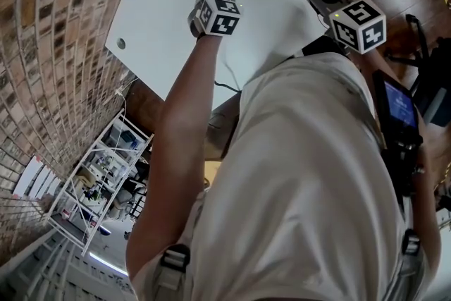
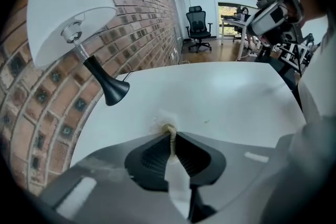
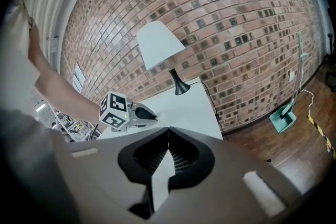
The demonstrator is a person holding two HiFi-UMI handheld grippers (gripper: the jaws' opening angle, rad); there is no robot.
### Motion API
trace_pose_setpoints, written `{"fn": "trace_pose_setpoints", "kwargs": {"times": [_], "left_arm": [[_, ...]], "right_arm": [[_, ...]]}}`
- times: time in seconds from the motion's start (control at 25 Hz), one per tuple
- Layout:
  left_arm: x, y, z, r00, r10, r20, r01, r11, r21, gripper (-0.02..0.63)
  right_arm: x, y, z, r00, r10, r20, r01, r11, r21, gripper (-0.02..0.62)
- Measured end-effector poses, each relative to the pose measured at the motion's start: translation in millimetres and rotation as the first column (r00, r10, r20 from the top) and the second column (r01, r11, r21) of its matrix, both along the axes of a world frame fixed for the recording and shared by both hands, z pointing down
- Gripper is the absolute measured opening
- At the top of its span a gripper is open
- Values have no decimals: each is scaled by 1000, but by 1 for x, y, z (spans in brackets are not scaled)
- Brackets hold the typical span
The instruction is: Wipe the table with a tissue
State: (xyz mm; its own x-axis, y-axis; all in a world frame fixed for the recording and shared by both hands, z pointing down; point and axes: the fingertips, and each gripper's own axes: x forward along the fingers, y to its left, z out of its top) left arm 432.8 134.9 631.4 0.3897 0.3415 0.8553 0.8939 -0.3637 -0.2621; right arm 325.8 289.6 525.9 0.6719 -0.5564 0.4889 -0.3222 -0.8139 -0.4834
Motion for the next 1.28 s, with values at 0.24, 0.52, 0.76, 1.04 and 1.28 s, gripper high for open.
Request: {"fn": "trace_pose_setpoints", "kwargs": {"times": [0.24,0.52,0.76,1.04,1.28], "left_arm": [[-37,26,1,995,94,34,-94,996,0,38],[-90,48,3,992,88,90,-84,995,-47,38],[-173,78,0,883,148,444,-66,979,-195,40],[-187,66,-31,849,3,528,235,894,-382,41],[-205,12,-48,810,-139,569,472,731,-493,41]], "right_arm": [[4,0,-4,1000,-5,-16,5,1000,6,8],[4,-3,-3,999,-38,-18,38,999,4,8],[10,-6,-11,997,-67,-43,67,998,14,8],[4,-26,-16,989,-135,-60,135,991,0,8],[-27,-76,-13,968,-246,-46,247,968,35,8]]}}
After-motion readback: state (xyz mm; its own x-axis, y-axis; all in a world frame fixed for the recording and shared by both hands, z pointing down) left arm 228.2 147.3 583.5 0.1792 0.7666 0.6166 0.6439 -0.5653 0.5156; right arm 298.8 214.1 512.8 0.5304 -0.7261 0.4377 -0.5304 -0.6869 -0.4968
